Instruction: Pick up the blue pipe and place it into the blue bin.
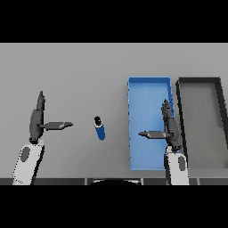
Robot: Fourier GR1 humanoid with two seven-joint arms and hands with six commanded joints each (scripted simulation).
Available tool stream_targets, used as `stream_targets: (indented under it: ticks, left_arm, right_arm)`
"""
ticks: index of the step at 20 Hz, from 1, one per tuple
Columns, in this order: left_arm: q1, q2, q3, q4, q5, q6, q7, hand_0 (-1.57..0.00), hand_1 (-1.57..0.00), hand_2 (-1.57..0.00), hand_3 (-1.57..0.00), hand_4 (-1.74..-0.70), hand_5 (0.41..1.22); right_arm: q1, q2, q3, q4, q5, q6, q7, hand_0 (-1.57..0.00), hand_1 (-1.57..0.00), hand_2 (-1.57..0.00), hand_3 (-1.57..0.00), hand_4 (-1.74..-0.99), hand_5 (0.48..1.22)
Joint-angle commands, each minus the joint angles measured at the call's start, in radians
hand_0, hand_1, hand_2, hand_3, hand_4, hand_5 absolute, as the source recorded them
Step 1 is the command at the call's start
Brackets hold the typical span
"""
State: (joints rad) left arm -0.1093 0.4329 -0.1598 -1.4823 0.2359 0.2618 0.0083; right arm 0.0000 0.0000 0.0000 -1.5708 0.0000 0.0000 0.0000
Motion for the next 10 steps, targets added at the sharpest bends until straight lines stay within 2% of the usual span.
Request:
stream_targets:
  ticks: [1,6,7,8,10]
  left_arm:
    - [-0.001,0.001,0.002,0.002,0.001,-0.001,-0.004,0.00,0.00,0.00,0.00,-1.07,0.591]
    - [-0.007,0.009,0.015,0.028,0.011,-0.018,-0.019,0.00,0.00,0.00,0.00,-1.07,0.591]
    - [0.003,0.088,-0.019,0.017,0.016,-0.158,-0.064,0.00,0.00,0.00,0.00,-1.07,0.591]
    - [-0.004,0.144,-0.034,0.014,0.025,-0.251,-0.089,0.00,0.00,0.00,0.00,-1.07,0.590]
    - [-0.005,0.191,-0.045,0.027,0.036,-0.339,-0.104,0.00,0.00,0.00,0.00,-1.08,0.587]
  right_arm:
    - [-0.002,0.002,0.001,0.001,0.001,-0.002,0.001,0.00,0.00,0.00,0.00,-1.225,0.617]
    - [-0.010,0.015,0.009,0.010,0.012,-0.012,0.001,0.00,0.00,0.00,0.00,-1.225,0.617]
    - [0.022,-0.031,0.046,-0.022,0.062,0.017,-0.052,0.00,0.00,0.00,0.00,-1.225,0.617]
    - [0.036,-0.057,0.076,-0.047,0.103,0.028,-0.061,0.00,0.00,0.00,0.00,-1.224,0.618]
    - [0.076,-0.075,0.113,-0.082,0.142,0.045,-0.086,0.00,0.00,0.00,0.00,-1.225,0.620]
